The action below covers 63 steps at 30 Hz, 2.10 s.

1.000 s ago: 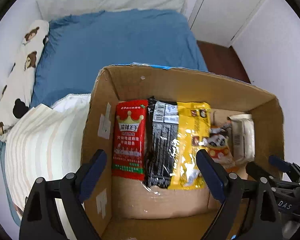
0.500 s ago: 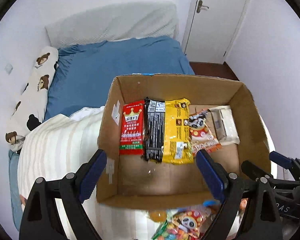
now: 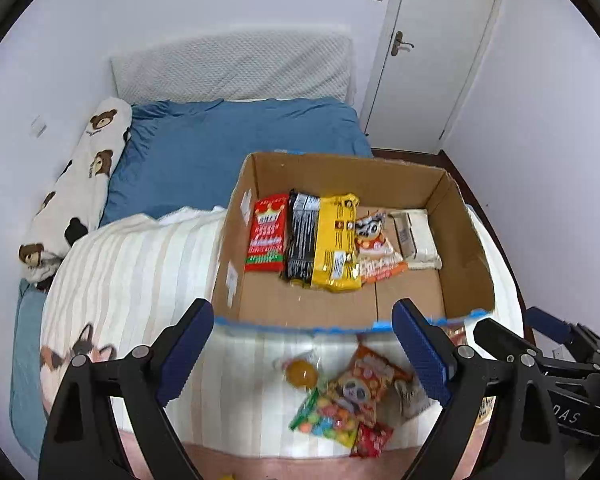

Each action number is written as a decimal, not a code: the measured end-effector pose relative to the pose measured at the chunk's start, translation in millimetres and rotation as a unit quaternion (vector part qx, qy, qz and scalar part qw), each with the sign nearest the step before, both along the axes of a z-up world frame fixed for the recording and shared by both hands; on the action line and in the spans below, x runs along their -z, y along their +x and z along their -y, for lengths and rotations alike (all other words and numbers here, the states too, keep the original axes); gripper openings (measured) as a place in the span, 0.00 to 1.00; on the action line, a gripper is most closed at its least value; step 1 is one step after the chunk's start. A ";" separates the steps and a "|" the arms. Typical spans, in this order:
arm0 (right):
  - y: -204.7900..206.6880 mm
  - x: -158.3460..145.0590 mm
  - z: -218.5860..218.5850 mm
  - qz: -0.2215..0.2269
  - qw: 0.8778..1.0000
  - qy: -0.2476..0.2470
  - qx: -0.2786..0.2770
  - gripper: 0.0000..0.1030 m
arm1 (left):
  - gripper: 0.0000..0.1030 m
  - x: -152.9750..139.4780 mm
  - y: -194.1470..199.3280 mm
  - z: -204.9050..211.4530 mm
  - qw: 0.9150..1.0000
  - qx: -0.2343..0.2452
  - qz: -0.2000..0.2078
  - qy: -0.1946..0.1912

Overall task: Organize snacks
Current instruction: 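Grasp the small yellow packet with the left tool while the right tool grasps a white wrapped snack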

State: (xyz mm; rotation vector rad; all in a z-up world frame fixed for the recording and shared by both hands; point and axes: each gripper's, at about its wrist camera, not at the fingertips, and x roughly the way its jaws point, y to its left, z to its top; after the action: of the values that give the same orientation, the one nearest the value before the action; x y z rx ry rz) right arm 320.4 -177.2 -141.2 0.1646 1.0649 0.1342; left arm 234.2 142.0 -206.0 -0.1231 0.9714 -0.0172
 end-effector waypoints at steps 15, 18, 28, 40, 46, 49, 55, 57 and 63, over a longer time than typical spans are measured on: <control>-42.0 137.5 39.3 -0.165 0.971 0.132 0.115 0.94 | 0.89 143.7 -126.0 -69.2 0.974 -0.131 -0.182 -0.021; -32.3 162.9 54.7 -0.174 0.958 0.154 0.171 0.94 | 0.89 169.1 -141.8 -81.5 0.963 -0.164 -0.209 -0.039; -29.8 202.4 46.4 -0.199 0.954 0.139 0.176 0.51 | 0.89 230.9 -176.8 -103.5 0.924 -0.221 -0.293 -0.106; -136.5 183.9 -9.9 -0.195 0.973 -0.077 -0.094 0.46 | 0.73 259.3 -161.2 -46.9 0.940 -0.129 -0.300 -0.099; -161.1 206.1 -11.8 -0.232 0.963 -0.081 -0.111 0.63 | 0.73 257.8 -153.8 14.6 0.953 -0.033 -0.295 -0.058; -162.8 199.5 10.5 -0.231 0.970 -0.017 -0.066 0.81 | 0.73 262.6 -154.3 27.7 0.953 -0.013 -0.300 -0.035; -160.4 194.2 29.9 -0.239 0.970 0.012 -0.045 0.81 | 0.73 272.9 -149.3 22.0 0.952 -0.017 -0.302 -0.042; -158.6 197.8 34.1 -0.245 0.968 0.020 -0.045 0.81 | 0.73 272.3 -151.0 15.6 0.952 -0.019 -0.303 -0.043; -150.9 229.0 15.3 -0.270 0.962 0.027 -0.030 0.48 | 0.53 273.1 -144.1 -2.0 0.956 -0.024 -0.290 -0.041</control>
State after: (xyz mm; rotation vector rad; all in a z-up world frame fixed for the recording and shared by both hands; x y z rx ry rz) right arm 169.5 -192.5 -370.2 0.2249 1.6122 0.1779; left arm 90.2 144.0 -479.0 -0.2354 1.5559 0.0249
